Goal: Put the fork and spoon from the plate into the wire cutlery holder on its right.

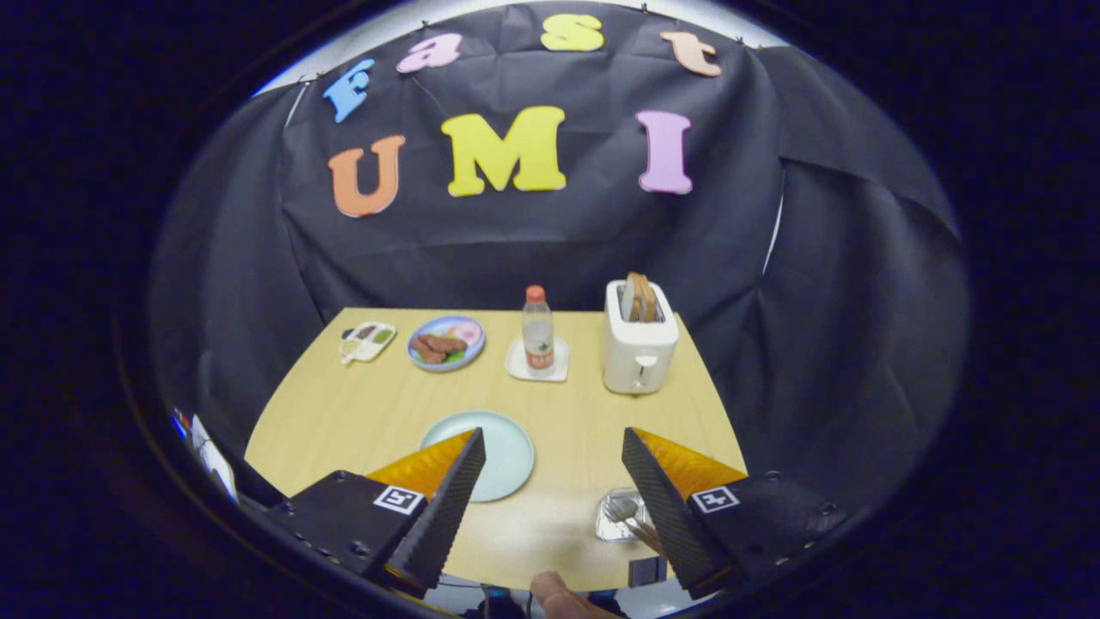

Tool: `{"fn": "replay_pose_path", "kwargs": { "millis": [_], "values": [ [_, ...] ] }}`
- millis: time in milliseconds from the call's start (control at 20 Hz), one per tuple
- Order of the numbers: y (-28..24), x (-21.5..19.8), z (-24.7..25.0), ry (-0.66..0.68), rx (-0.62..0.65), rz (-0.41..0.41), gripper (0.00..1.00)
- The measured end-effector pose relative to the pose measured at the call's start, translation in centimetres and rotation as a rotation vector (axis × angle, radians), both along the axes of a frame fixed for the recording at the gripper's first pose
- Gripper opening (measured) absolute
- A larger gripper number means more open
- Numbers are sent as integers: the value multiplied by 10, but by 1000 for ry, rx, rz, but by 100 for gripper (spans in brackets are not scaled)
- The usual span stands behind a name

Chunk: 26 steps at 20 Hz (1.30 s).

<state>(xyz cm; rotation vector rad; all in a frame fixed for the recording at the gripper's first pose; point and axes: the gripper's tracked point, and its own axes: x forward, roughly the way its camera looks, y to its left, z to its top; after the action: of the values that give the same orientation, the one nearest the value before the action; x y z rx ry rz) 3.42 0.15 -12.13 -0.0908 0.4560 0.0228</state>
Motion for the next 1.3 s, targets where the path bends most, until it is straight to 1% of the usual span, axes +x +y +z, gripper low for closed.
{"fn": "replay_pose_path", "kwargs": {
  "millis": [100,150,350,450,600,800,1050,1300],
  "values": [
    [10,-4,15,-79,-15,13,97],
    [23,-13,20,-109,-14,35,97],
    [58,-27,52,-283,-41,91,97],
    [73,-41,64,-345,-59,115,97],
    [84,-55,81,-402,-89,119,97],
    [79,-66,86,-432,-68,63,96],
    [48,-76,96,-485,-89,-22,96],
    [23,-84,101,-507,-95,-57,96]
  ]
}}
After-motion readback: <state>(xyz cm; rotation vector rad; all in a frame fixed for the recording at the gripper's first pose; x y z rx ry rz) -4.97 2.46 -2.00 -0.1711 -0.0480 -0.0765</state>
